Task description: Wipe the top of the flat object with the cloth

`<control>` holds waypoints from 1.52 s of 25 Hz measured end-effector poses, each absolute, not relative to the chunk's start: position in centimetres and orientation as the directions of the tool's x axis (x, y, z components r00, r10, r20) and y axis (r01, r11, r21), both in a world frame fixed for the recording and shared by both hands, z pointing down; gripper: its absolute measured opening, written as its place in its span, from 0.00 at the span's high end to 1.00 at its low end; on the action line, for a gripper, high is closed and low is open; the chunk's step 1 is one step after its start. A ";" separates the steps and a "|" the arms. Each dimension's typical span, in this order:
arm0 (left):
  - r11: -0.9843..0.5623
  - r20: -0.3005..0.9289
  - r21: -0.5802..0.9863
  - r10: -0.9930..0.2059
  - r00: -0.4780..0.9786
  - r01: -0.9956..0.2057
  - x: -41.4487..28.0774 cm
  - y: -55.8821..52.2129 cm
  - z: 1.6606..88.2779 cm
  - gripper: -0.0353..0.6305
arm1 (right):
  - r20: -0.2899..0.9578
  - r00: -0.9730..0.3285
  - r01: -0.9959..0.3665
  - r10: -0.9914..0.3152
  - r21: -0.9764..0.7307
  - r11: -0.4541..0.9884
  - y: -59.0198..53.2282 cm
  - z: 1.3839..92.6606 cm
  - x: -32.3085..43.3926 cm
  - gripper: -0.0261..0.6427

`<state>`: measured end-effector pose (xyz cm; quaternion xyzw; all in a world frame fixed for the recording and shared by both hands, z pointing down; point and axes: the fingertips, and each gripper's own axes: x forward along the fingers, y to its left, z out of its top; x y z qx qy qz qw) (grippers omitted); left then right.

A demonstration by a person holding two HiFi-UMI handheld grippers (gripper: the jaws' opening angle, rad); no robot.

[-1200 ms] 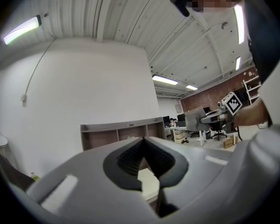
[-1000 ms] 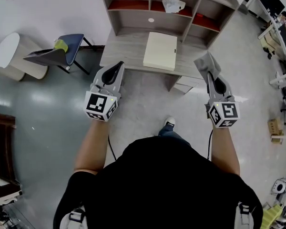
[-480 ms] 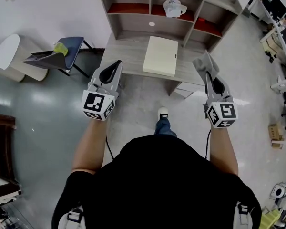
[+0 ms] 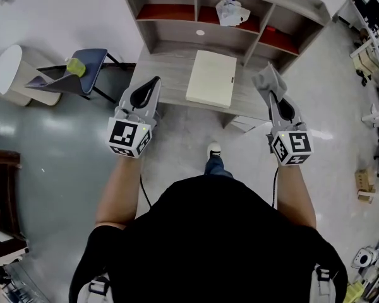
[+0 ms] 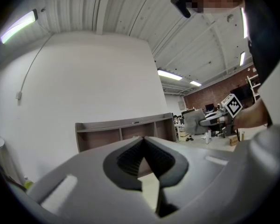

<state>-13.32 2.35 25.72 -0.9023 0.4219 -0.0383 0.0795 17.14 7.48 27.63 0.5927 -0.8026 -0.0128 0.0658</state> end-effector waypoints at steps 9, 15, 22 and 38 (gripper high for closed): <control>-0.594 0.014 -0.151 -0.800 0.600 -0.790 -11.6 -5.2 26.8 0.95 | 0.141 -0.342 -0.930 -0.929 0.095 0.356 -0.8 29.4 18.8 0.93; -0.567 0.032 -0.124 -0.822 0.568 -0.814 -10.7 -10.1 28.3 0.95 | 0.175 -0.377 -0.913 -0.909 0.093 0.397 -5.8 30.7 19.8 0.93; -0.549 0.050 -0.118 -0.835 0.547 -0.827 -8.5 -14.5 29.7 0.95 | 0.193 -0.405 -0.902 -0.894 0.077 0.425 -10.4 32.2 21.3 0.93; -0.516 0.073 -0.162 -0.856 0.511 -0.841 -5.5 -17.5 28.4 0.95 | 0.201 -0.509 -0.848 -0.837 0.052 0.527 -15.2 32.9 21.7 0.93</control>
